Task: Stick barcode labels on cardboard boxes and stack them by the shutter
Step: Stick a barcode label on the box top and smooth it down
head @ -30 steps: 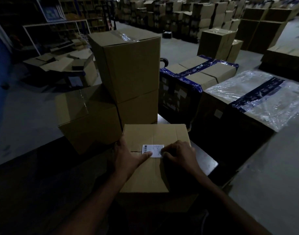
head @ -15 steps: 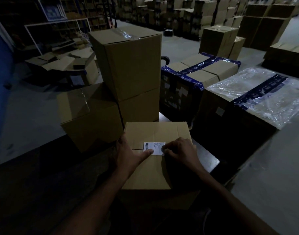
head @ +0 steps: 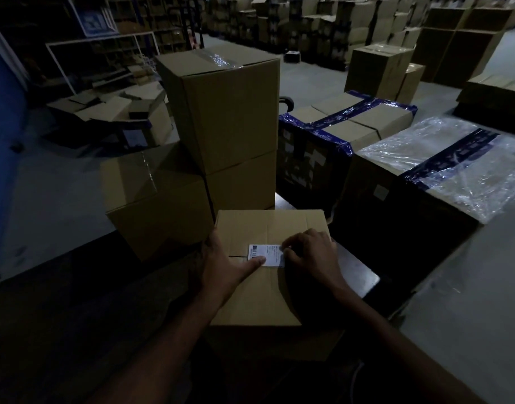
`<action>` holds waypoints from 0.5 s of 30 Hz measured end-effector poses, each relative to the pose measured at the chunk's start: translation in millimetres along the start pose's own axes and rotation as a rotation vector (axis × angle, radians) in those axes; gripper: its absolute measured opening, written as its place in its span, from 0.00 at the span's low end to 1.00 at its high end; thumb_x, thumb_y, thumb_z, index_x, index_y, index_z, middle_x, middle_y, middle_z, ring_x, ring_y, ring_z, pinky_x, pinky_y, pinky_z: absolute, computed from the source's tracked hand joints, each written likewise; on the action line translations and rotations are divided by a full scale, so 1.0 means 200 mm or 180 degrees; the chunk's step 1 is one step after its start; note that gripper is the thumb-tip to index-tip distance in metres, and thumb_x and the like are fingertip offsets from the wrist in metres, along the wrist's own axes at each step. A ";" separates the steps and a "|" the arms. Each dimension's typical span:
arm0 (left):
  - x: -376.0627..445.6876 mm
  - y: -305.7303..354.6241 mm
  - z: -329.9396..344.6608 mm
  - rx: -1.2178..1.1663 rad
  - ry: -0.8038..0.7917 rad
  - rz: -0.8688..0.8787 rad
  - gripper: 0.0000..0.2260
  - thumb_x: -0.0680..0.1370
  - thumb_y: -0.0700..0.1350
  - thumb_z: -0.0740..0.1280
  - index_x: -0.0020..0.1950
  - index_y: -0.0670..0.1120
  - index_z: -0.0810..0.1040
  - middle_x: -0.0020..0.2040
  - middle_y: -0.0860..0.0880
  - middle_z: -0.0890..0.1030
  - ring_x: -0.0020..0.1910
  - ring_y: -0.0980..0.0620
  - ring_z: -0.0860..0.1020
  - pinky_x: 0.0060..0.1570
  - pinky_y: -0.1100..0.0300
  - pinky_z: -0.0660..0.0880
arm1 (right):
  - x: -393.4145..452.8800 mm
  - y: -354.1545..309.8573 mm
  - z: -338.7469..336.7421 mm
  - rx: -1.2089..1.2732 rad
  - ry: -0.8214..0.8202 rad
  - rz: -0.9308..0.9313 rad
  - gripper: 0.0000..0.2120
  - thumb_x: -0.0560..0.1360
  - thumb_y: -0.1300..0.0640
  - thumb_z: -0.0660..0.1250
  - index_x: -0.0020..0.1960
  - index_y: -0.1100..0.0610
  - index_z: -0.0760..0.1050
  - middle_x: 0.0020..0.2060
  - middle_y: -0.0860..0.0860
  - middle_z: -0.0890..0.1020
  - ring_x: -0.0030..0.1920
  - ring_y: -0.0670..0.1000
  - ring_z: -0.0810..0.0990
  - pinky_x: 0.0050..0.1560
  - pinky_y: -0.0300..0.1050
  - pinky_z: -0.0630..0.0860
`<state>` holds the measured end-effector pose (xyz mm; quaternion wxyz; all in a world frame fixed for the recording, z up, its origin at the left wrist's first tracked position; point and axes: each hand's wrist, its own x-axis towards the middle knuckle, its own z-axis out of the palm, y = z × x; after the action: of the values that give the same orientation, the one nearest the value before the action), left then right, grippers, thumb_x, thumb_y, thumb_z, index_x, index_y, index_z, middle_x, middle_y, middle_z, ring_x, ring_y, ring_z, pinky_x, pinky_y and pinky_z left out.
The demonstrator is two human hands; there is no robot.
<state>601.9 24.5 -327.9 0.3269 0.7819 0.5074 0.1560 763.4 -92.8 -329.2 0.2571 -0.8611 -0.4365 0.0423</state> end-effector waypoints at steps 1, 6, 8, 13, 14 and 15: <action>0.00 0.00 0.00 -0.0043 -0.0001 0.0013 0.57 0.60 0.68 0.78 0.79 0.52 0.50 0.75 0.44 0.63 0.72 0.42 0.65 0.68 0.41 0.67 | 0.00 0.00 0.00 -0.0010 0.0035 0.0001 0.08 0.75 0.47 0.65 0.53 0.44 0.78 0.47 0.43 0.73 0.50 0.45 0.65 0.51 0.47 0.62; -0.01 0.01 0.00 -0.0082 0.0001 0.0049 0.57 0.62 0.66 0.78 0.80 0.51 0.49 0.77 0.44 0.61 0.74 0.42 0.63 0.70 0.43 0.65 | -0.01 -0.02 -0.02 -0.0078 0.0033 0.0045 0.08 0.75 0.48 0.65 0.53 0.45 0.78 0.46 0.43 0.69 0.52 0.47 0.66 0.51 0.46 0.60; -0.01 0.02 -0.01 -0.0057 0.0000 0.0051 0.57 0.63 0.66 0.78 0.80 0.51 0.49 0.77 0.44 0.61 0.74 0.43 0.62 0.70 0.45 0.63 | 0.00 -0.02 -0.02 0.0034 -0.0001 0.0107 0.08 0.75 0.48 0.65 0.53 0.45 0.78 0.46 0.43 0.69 0.54 0.48 0.68 0.53 0.47 0.62; 0.00 0.00 0.00 -0.0101 0.0023 0.0060 0.58 0.61 0.67 0.78 0.80 0.51 0.50 0.76 0.44 0.63 0.73 0.43 0.64 0.69 0.43 0.66 | 0.00 -0.03 -0.03 -0.0037 -0.0047 0.0053 0.07 0.76 0.49 0.63 0.53 0.45 0.78 0.47 0.44 0.71 0.54 0.48 0.66 0.54 0.48 0.62; 0.00 0.00 0.00 -0.0092 0.0031 0.0035 0.58 0.60 0.68 0.78 0.80 0.52 0.50 0.76 0.44 0.62 0.73 0.43 0.64 0.69 0.42 0.66 | 0.00 -0.04 -0.04 -0.0030 -0.0083 0.0075 0.07 0.77 0.49 0.63 0.52 0.45 0.78 0.47 0.44 0.71 0.54 0.48 0.66 0.55 0.48 0.62; 0.00 0.00 0.00 -0.0078 0.0039 0.0019 0.59 0.59 0.69 0.77 0.80 0.52 0.49 0.77 0.45 0.62 0.74 0.43 0.64 0.69 0.41 0.66 | 0.01 -0.04 -0.04 -0.0029 -0.0117 0.0107 0.07 0.77 0.50 0.62 0.51 0.45 0.79 0.46 0.45 0.70 0.54 0.49 0.66 0.56 0.49 0.63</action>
<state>601.5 23.8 -327.1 0.3329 0.7784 0.5051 0.1679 760.8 -90.7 -317.7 0.2443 -0.8686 -0.4268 0.0604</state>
